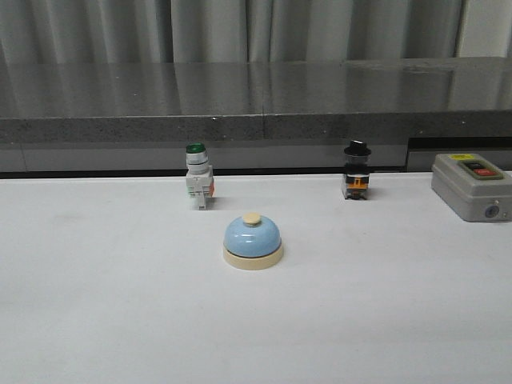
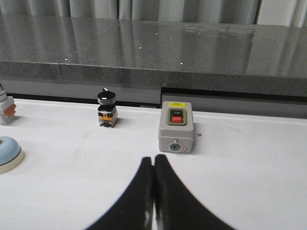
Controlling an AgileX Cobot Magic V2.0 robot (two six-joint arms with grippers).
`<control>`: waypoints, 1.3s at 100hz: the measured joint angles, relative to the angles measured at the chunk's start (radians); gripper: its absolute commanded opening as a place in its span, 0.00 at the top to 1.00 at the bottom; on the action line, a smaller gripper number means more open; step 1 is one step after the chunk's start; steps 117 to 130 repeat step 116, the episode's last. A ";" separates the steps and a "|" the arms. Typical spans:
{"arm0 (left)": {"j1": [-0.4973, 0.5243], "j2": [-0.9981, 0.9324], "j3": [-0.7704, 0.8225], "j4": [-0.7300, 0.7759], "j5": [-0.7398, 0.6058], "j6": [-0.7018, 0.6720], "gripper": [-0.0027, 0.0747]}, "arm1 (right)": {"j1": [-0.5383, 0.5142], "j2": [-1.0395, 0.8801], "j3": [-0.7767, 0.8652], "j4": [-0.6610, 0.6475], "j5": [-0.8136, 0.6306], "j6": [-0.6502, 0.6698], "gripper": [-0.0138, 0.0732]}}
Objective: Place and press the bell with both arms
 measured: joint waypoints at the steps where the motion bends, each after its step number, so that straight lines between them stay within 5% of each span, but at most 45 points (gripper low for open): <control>1: 0.000 0.000 0.000 0.000 0.000 0.000 0.99 | 0.000 0.000 0.003 0.001 0.000 0.001 0.91; 130: 0.000 0.000 0.000 0.000 0.000 0.000 0.99 | 0.000 0.000 0.053 -0.001 -0.068 0.004 0.91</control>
